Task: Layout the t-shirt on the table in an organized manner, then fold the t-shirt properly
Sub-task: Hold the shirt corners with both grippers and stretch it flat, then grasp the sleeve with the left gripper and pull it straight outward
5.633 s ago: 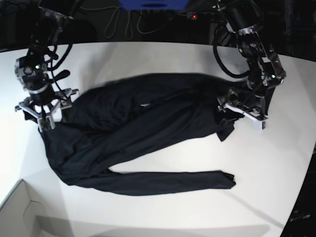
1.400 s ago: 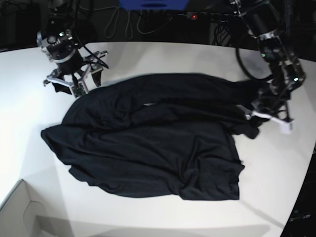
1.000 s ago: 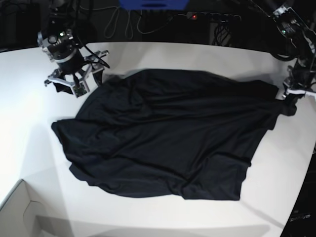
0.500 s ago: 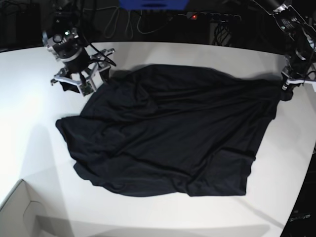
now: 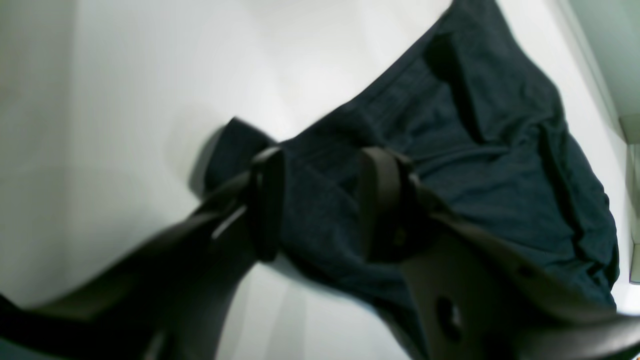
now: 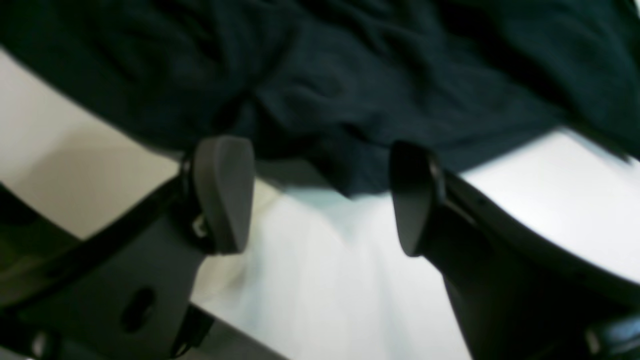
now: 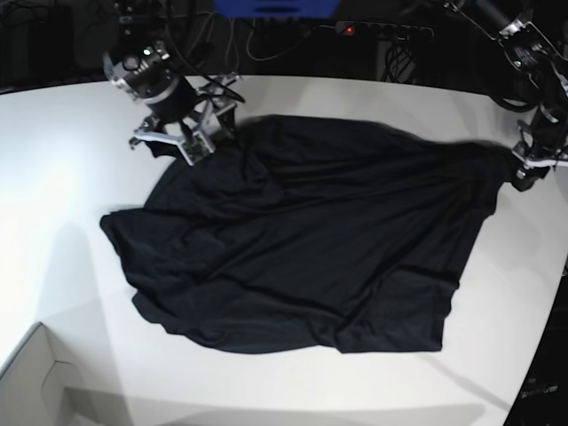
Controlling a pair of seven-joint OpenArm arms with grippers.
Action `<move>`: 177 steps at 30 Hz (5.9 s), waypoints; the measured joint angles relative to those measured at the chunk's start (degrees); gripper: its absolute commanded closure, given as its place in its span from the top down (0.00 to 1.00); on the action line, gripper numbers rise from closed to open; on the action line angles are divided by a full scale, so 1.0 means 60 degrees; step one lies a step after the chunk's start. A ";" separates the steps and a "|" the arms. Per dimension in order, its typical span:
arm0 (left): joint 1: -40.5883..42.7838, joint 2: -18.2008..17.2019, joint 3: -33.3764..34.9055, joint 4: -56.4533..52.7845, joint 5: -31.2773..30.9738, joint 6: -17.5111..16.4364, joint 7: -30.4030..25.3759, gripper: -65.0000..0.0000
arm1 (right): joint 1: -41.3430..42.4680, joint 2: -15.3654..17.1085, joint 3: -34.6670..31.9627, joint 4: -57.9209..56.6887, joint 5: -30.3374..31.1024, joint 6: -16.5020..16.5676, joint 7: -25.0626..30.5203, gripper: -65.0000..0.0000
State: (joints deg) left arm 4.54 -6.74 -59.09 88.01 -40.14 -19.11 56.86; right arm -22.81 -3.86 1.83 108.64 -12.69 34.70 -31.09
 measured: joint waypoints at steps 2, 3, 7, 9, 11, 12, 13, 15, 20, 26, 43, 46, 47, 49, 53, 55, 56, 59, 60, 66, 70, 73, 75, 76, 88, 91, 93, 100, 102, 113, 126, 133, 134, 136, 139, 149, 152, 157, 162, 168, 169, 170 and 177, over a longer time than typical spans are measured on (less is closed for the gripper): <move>0.0007 -0.0011 -0.0011 0.0000 0.0000 0.0000 -0.0007 0.37 | 0.0266 0.0004 0.0007 -0.0342 0.0004 -0.0004 0.0084 0.66; 0.0011 -0.0011 -0.0011 0.0000 -0.0004 0.0000 -0.0011 0.37 | 0.0368 0.0007 0.0036 -0.0525 -0.0004 -0.0007 0.0106 0.64; 0.0069 -0.0004 -0.0011 -0.0095 0.0000 0.0000 0.0007 0.37 | 0.0470 0.0036 0.0106 -0.1089 -0.0018 -0.0004 0.0084 0.41; 0.0095 -0.0007 -0.0011 -0.0098 0.0091 0.0000 -0.0004 0.37 | 0.0499 0.0047 0.0142 -0.1264 -0.0036 -0.0007 0.0036 0.24; 0.0087 -0.0011 -0.0011 -0.0098 0.0106 0.0000 -0.0015 0.37 | 0.0514 0.0149 0.0135 -0.1286 -0.0015 -0.0007 0.0106 0.04; 0.0087 -0.0007 -0.0011 -0.0098 0.0109 -0.0004 -0.0015 0.37 | 0.0503 0.0255 0.0131 -0.1286 0.0011 -0.0004 0.0142 0.00; 0.0091 -0.0007 -0.0011 -0.0102 0.0109 0.0000 -0.0015 0.37 | 0.0484 0.0317 0.0222 -0.1286 0.0007 -0.0004 0.0127 0.00; 0.0091 -0.0007 -0.0015 -0.0102 0.0109 0.0000 -0.0018 0.37 | 0.0317 0.0324 0.0561 -0.1260 -0.0004 -0.0015 0.0168 0.00; 0.0091 -0.0007 -0.0015 -0.0106 0.0124 0.0000 -0.0022 0.37 | -0.0233 0.0331 0.1439 -0.0729 -0.0025 -0.0004 0.0120 0.00; -0.0033 0.0025 0.0000 -0.0109 0.0080 0.0000 -0.0047 0.37 | -0.0674 0.0317 0.2033 0.0506 -0.0025 0.0466 0.0080 0.00; -0.1173 -0.0062 0.2346 -0.2084 0.0146 0.0051 -0.0867 0.37 | -0.0346 0.0244 0.4630 0.0525 0.1209 0.0889 0.0051 0.00; -0.1188 0.0015 0.3286 -0.2084 0.0127 0.0087 -0.1443 0.37 | -0.0532 0.0211 0.4543 0.0521 0.1195 0.0889 0.0025 0.00; -0.1180 0.0022 0.3592 -0.2084 0.0135 0.0087 -0.1530 0.37 | -0.0568 0.0219 0.4484 0.0517 0.1195 0.0889 0.0000 0.00; -0.1188 0.0018 0.4167 -0.2091 0.0142 0.0087 -0.1789 0.37 | -0.0568 0.0219 0.4488 0.0517 0.1195 0.0889 0.0007 0.00; -0.1665 -0.0033 0.4914 -0.3034 0.0554 0.0080 -0.2641 0.37 | -0.0568 0.0222 0.4488 0.0517 0.1198 0.0889 0.0047 0.00; -0.1920 -0.0022 0.4951 -0.3803 0.1118 -0.0098 -0.3060 0.37 | -0.0648 0.0222 0.4499 0.0517 0.1184 0.0889 0.0000 0.00; -0.2080 -0.0040 0.4929 -0.4160 0.1341 -0.0120 -0.3304 0.37 | -0.0648 0.0219 0.4513 0.0514 0.1191 0.0889 -0.0025 0.00; -0.2801 -0.0175 0.4932 -0.5129 0.2098 -0.0157 -0.3967 0.37 | -0.0656 0.0273 0.4546 0.0514 0.1195 0.0892 0.0018 0.00; -0.3034 -0.0222 0.4940 -0.5395 0.2277 -0.0157 -0.4054 0.37 | -0.0652 0.0350 0.4543 0.0510 0.1195 0.0896 -0.0036 0.00; -0.4109 -0.0514 0.4980 -0.6488 0.2699 -0.0025 -0.4215 0.37 | -0.0787 0.0510 0.4554 0.0226 0.1231 0.0889 0.0022 0.00; -0.5297 -0.0546 0.4994 -0.7096 0.2805 0.0157 -0.4167 0.37 | -0.0718 0.0685 0.4543 -0.0295 0.1275 0.0892 0.0102 0.00; -0.6160 -0.0601 0.4994 -0.7686 0.3260 0.0131 -0.4222 0.37 | -0.0754 0.0699 0.4528 -0.0718 0.1249 0.0892 0.0095 0.00; -0.6615 -0.0594 0.4994 -0.7919 0.3661 0.0160 -0.4357 0.37 | -0.0754 0.0809 0.4513 -0.0954 0.1231 0.0892 0.0084 0.00; -0.6757 -0.0594 0.4994 -0.7927 0.3657 0.0153 -0.4466 0.37 | -0.0750 0.0801 0.4513 -0.0987 0.1228 0.0889 0.0095 0.00; -0.4484 -0.0652 0.4925 -0.3789 0.1606 0.0193 -0.1574 0.37 | -0.0725 0.0772 0.4481 -0.0976 0.1239 0.0889 0.0084 0.19; -0.2648 -0.0718 0.4783 -0.1475 0.0780 0.0113 -0.0754 0.37 | -0.0743 0.0783 0.4513 -0.0849 0.1202 0.0892 0.0080 0.30; -0.1475 -0.0645 0.4441 -0.0073 0.0525 0.0193 -0.0510 0.37 | -0.0747 0.0794 0.4546 -0.0576 0.1206 0.0892 0.0084 0.33; 0.1253 -0.0011 0.3202 0.2197 0.0772 0.0091 -0.0586 0.37 | -0.0736 0.0743 0.4503 -0.0004 0.1235 0.0889 0.0029 0.33; 0.1625 0.0219 0.2841 0.2244 0.0947 0.0113 -0.0648 0.37 | -0.0736 0.0743 0.4495 -0.0004 0.1242 0.0892 0.0044 0.33; 0.1657 0.0892 0.2484 0.1100 0.2116 0.0004 -0.0605 0.37 | -0.0590 0.0696 0.4477 -0.0007 0.1264 0.0892 0.0044 0.33; 0.0878 0.0841 0.2492 0.0262 0.2004 -0.0004 -0.0561 0.00 | -0.0612 0.0696 0.4477 -0.0029 0.1264 0.0892 0.0047 0.33; 0.0809 0.0889 0.2488 0.1592 0.2011 0.0007 -0.0481 0.00 | -0.0597 0.0696 0.4481 -0.0033 0.1264 0.0892 0.0044 0.33; 0.0659 0.0918 0.2488 0.1836 0.1974 -0.0011 -0.0433 0.00 | -0.0594 0.0699 0.4481 -0.0033 0.1264 0.0892 0.0044 0.33; 0.0277 0.0918 0.2550 0.2240 0.1942 -0.0025 -0.0463 0.00 | -0.0576 0.0699 0.4481 -0.0033 0.1260 0.0892 0.0044 0.33; -0.0353 0.0849 0.3027 0.2422 0.1971 0.0011 -0.0514 0.00 | -0.0572 0.0699 0.4481 -0.0036 0.1260 0.0889 0.0047 0.33; -0.1716 0.0860 0.4124 0.1195 0.2018 -0.0011 -0.0586 0.01 | -0.0594 0.0696 0.4481 -0.0040 0.1264 0.0889 0.0047 0.33; -0.1687 0.0769 0.4116 0.0066 0.2164 0.0098 -0.0546 0.07 | -0.0627 0.0703 0.4488 -0.0044 0.1242 0.0892 0.0047 0.33; -0.1719 0.0616 0.4116 -0.0382 0.2007 0.0058 -0.0484 0.38 | -0.0627 0.0696 0.4481 -0.0044 0.1257 0.0892 0.0044 0.33; -0.0517 0.0663 0.4109 0.0991 0.1512 -0.0029 -0.0557 0.40 | -0.0568 0.0685 0.4499 -0.0044 0.1246 0.0892 0.0047 0.33; 0.1166 0.0678 0.4116 0.1304 0.0750 -0.0015 -0.0678 0.40 | -0.0433 0.0685 0.4528 -0.0044 0.1264 0.0892 0.0011 0.36; 0.1264 0.0685 0.4116 0.1053 0.0801 -0.0025 -0.0659 0.40 | -0.0379 0.0656 0.4557 -0.0044 0.1264 0.0889 0.0018 0.40; 0.1300 0.0707 0.4116 0.0718 0.0929 -0.0007 -0.0634 0.40 | -0.0331 0.0612 0.4568 -0.0044 0.1260 0.0892 0.0015 0.43; 0.1169 0.0707 0.4135 -0.0259 0.0623 -0.0080 -0.0954 0.40 | -0.0335 0.0514 0.4499 -0.0051 0.1231 0.0892 0.0011 0.60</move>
State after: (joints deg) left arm 11.55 -2.50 -34.28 86.46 -36.40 -19.59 51.13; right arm -24.82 -0.78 28.82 108.33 -5.30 40.05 -31.03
